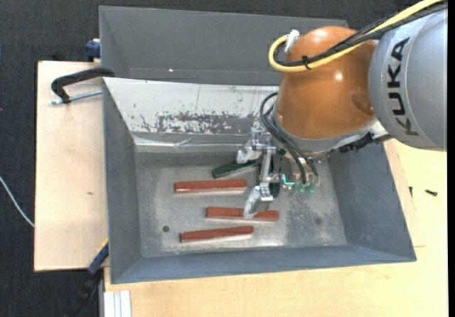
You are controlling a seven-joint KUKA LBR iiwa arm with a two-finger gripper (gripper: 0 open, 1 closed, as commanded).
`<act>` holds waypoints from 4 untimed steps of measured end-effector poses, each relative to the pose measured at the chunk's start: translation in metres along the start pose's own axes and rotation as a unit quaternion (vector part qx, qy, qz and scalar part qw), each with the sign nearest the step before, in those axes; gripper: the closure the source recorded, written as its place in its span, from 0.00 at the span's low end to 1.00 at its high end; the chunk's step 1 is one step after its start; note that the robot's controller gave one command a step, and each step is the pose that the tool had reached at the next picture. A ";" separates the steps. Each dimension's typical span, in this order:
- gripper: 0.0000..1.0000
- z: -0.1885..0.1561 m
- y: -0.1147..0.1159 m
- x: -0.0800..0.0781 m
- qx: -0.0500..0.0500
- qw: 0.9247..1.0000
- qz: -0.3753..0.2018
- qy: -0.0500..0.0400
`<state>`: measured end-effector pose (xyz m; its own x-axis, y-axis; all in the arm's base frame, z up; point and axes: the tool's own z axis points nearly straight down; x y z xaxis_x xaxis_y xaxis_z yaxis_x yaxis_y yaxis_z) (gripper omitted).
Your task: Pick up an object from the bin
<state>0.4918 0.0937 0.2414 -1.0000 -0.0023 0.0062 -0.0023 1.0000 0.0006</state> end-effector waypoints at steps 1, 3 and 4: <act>0.00 -0.004 -0.001 -0.002 0.000 1.000 0.001 -0.004; 0.00 0.091 -0.046 -0.017 0.000 1.000 -0.012 -0.004; 1.00 0.165 -0.071 -0.005 0.000 0.995 -0.096 -0.002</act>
Offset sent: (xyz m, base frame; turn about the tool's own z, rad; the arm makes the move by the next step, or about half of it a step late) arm 0.0166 -0.0625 -0.0828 -0.1163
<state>0.4959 0.0231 0.0759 -0.9809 -0.1943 0.0014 -0.1943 0.9809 0.0011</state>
